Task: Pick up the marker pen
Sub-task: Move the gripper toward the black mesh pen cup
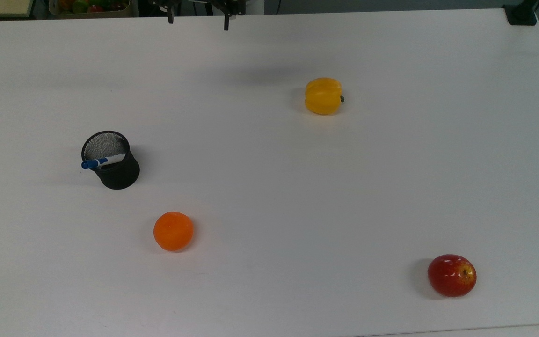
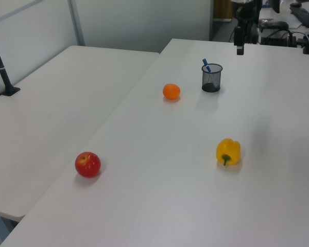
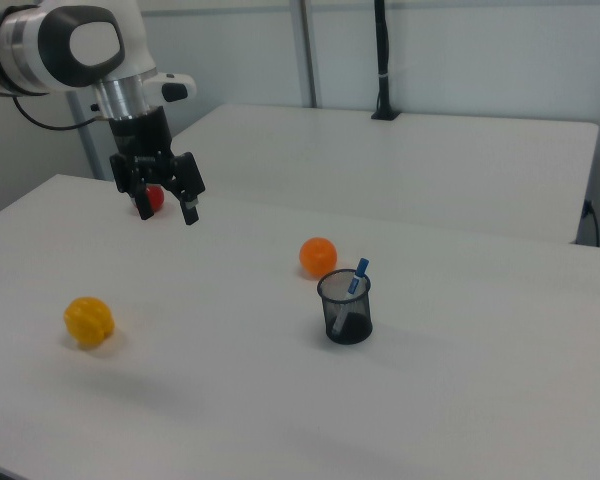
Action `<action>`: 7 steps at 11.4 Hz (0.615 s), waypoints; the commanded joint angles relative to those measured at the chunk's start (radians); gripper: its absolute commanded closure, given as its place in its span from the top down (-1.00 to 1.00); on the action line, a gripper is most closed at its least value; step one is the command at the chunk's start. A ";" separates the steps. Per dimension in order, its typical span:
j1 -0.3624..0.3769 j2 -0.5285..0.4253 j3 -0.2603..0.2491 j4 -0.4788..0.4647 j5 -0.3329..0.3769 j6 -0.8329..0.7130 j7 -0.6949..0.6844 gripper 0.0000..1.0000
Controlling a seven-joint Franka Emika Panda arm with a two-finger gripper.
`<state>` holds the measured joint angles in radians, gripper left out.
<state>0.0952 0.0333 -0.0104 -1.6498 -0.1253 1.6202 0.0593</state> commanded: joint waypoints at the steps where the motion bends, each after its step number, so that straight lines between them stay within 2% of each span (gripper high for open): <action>1: -0.008 -0.006 -0.008 0.011 0.007 0.023 -0.012 1.00; 7: -0.006 -0.006 -0.006 0.010 0.009 0.010 -0.009 1.00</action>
<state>0.0866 0.0332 -0.0126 -1.6357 -0.1253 1.6251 0.0593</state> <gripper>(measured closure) 0.000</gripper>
